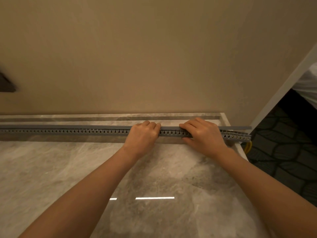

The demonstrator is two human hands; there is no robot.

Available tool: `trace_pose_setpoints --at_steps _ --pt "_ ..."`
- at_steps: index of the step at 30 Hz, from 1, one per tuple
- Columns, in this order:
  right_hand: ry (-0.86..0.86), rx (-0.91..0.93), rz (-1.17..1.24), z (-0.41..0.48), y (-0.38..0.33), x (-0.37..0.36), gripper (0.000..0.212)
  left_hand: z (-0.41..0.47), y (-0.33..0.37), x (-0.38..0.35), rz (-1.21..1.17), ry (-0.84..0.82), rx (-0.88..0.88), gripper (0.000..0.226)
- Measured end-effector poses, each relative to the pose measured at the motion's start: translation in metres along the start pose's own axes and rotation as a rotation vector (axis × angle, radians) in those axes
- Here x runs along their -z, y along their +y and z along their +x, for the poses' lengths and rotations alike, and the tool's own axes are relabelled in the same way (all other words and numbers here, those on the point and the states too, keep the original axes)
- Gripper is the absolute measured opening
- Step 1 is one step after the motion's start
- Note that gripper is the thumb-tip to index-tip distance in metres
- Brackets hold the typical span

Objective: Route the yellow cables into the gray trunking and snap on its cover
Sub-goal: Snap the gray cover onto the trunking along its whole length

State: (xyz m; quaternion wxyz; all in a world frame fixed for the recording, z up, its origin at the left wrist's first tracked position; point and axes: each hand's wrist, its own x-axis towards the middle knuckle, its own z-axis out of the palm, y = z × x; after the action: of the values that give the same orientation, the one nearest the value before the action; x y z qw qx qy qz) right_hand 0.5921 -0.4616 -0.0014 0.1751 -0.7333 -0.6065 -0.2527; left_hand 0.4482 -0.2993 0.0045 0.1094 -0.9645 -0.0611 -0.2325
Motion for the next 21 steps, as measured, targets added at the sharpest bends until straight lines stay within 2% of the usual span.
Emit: trace_pose_setpoints --at_steps 11,21 --pt "-0.007 0.01 0.028 0.0056 0.0059 -0.0018 0.038 -0.0014 -0.0001 -0.0011 0.001 -0.024 -0.007 0.03" --pt "0.017 0.056 0.019 0.0022 0.0071 -0.0033 0.037 0.0073 0.0006 0.0045 0.043 -0.158 -0.077 0.015"
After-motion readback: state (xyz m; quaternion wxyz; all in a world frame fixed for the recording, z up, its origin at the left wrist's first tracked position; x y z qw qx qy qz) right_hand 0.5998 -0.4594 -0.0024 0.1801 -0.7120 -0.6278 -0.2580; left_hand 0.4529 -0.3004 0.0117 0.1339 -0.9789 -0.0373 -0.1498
